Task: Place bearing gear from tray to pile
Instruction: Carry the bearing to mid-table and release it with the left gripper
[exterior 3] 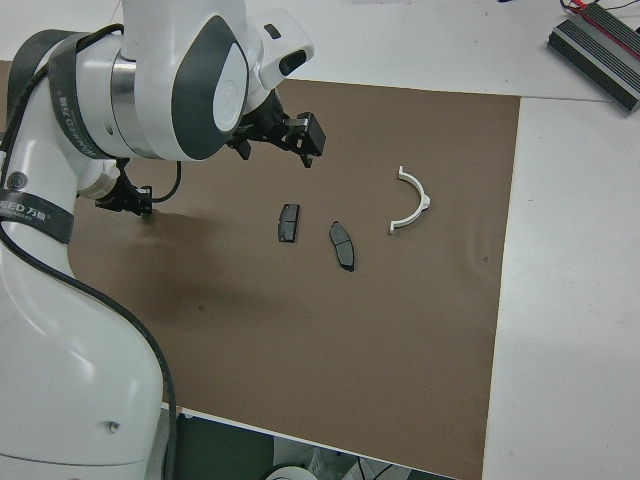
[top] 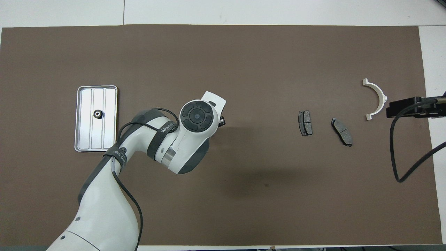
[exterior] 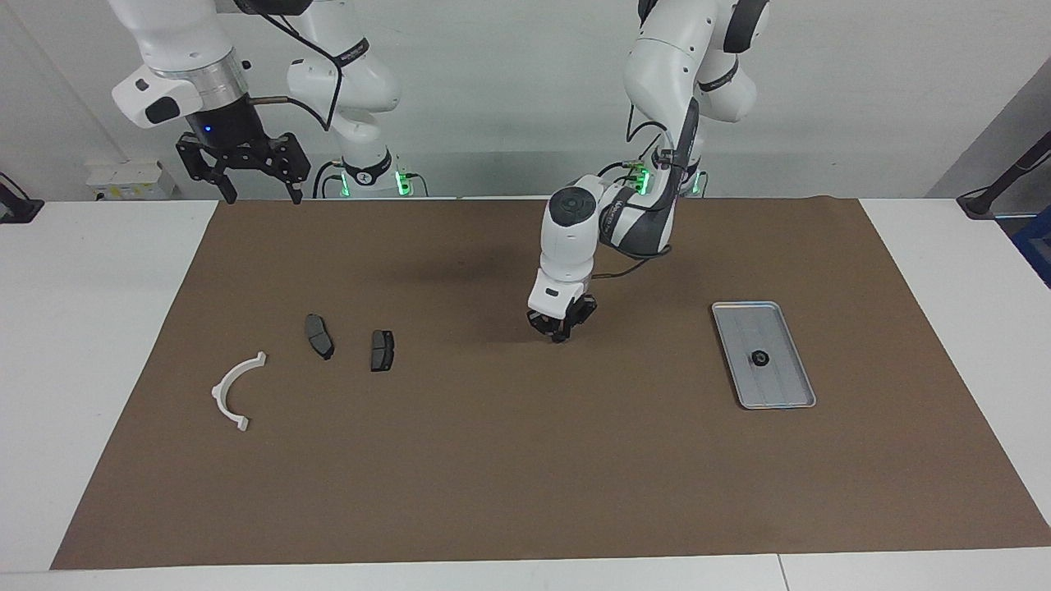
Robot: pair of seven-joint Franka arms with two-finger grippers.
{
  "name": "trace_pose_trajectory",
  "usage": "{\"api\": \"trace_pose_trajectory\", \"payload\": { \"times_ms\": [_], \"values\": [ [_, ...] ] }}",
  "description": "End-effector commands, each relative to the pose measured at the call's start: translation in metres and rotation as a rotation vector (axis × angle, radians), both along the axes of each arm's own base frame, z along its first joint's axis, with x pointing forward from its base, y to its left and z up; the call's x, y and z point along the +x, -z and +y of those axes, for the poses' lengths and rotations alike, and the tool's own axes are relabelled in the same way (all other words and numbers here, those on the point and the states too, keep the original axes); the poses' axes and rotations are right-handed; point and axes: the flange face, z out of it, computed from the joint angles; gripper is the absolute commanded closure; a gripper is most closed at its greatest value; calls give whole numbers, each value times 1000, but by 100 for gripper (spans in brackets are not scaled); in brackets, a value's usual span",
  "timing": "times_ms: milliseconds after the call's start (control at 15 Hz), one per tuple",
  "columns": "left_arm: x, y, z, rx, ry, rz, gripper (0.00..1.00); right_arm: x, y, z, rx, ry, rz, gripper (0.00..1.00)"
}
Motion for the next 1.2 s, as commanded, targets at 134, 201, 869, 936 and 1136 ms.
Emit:
{"api": "trace_pose_trajectory", "payload": {
  "times_ms": [134, 201, 869, 936, 1136],
  "values": [
    [-9, 5, 1, 5, -2, -25, 100, -8, 1, 2, 4, 11, -2, 0],
    [-7, 4, 3, 6, -2, -24, 100, -8, 1, 2, 4, 11, -4, 0],
    [38, -91, 66, 64, 86, -44, 29, -17, 29, 15, 22, 7, 19, 0],
    [50, -114, 98, 64, 105, -36, 29, -17, 33, 30, 22, -9, 22, 0],
    [83, -163, 196, 38, 153, -3, 29, -14, 61, 73, 30, 69, 3, 0]
  ]
}}
